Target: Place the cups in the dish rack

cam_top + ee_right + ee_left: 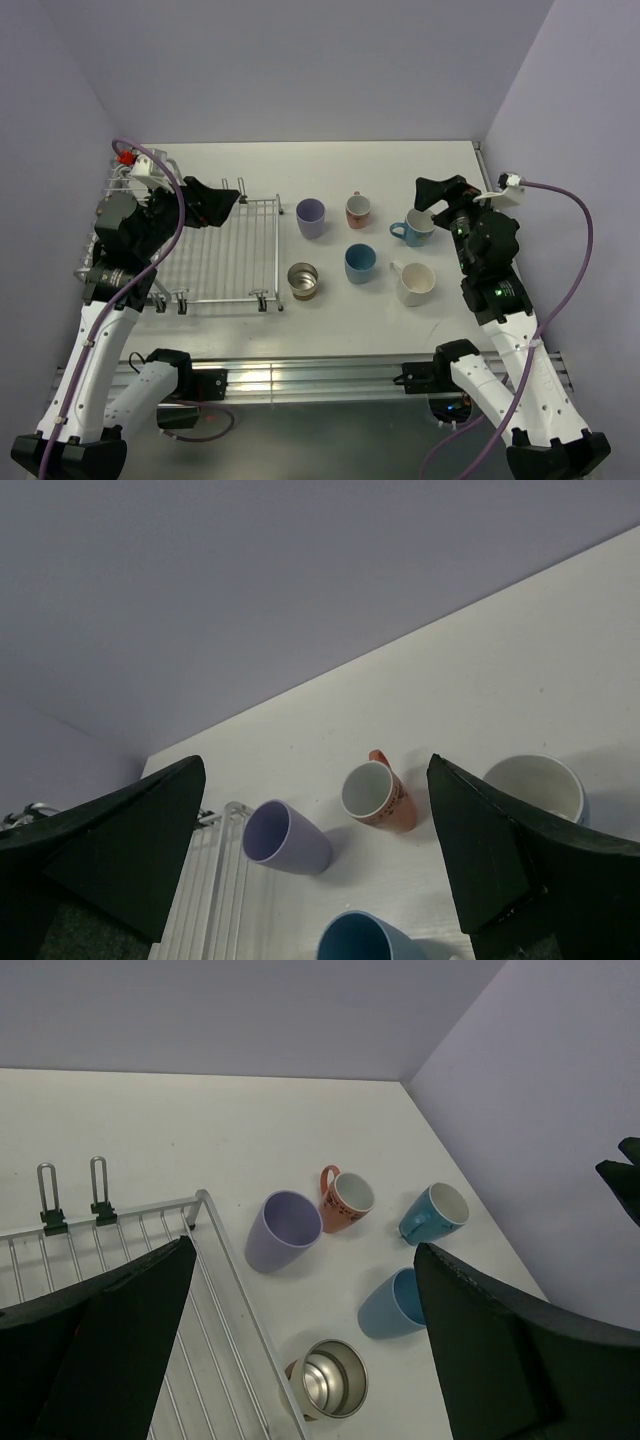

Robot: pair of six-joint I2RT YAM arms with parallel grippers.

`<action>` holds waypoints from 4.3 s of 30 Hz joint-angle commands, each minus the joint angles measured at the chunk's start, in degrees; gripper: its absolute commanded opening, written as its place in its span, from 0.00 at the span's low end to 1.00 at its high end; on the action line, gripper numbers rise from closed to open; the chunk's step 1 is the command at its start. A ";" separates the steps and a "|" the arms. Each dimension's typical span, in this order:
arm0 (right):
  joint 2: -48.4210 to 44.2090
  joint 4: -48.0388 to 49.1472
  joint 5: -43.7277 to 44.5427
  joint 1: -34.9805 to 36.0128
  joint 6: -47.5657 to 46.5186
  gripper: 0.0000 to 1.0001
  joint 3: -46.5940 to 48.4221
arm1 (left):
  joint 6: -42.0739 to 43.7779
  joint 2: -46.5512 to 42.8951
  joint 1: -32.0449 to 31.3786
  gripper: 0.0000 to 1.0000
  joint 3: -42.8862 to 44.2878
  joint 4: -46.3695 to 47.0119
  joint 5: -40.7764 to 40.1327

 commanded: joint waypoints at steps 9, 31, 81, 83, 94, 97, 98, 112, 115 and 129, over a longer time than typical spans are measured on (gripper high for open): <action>2.83 -3.29 2.24 -0.19 -2.87 1.00 3.49 | 0.31 -0.53 -0.19 0.99 0.13 2.85 1.94; 40.88 -9.88 10.76 27.75 -10.60 0.69 26.94 | 0.31 1.31 -0.19 0.97 0.40 2.06 2.12; 78.68 -17.97 14.19 34.09 -14.47 0.24 50.16 | 0.05 3.16 -0.19 0.96 0.22 2.15 3.00; 78.51 -19.11 14.63 34.09 -14.38 0.08 50.60 | 0.05 3.34 -0.19 0.96 0.22 2.15 3.00; 67.36 -25.00 17.35 34.00 -14.29 0.00 52.18 | -2.67 6.06 -0.19 0.99 2.94 1.19 3.44; 62.26 -27.28 19.54 33.83 -13.77 0.00 52.79 | -5.40 8.08 -0.19 0.99 5.93 1.09 5.02; 59.64 -28.24 19.64 33.65 -13.68 0.00 52.97 | -6.19 8.34 -0.19 0.99 6.98 1.96 5.80; 35.71 -6.56 -25.86 19.77 1.07 0.00 33.47 | -20.70 18.80 -2.65 0.99 9.53 20.08 19.52; 33.60 1.35 -34.39 17.83 6.00 0.00 29.07 | -19.12 21.00 -4.49 0.99 10.77 19.90 18.91; 33.42 24.56 -50.23 13.52 22.35 0.00 21.24 | -13.84 27.95 -8.89 0.99 13.05 17.79 18.46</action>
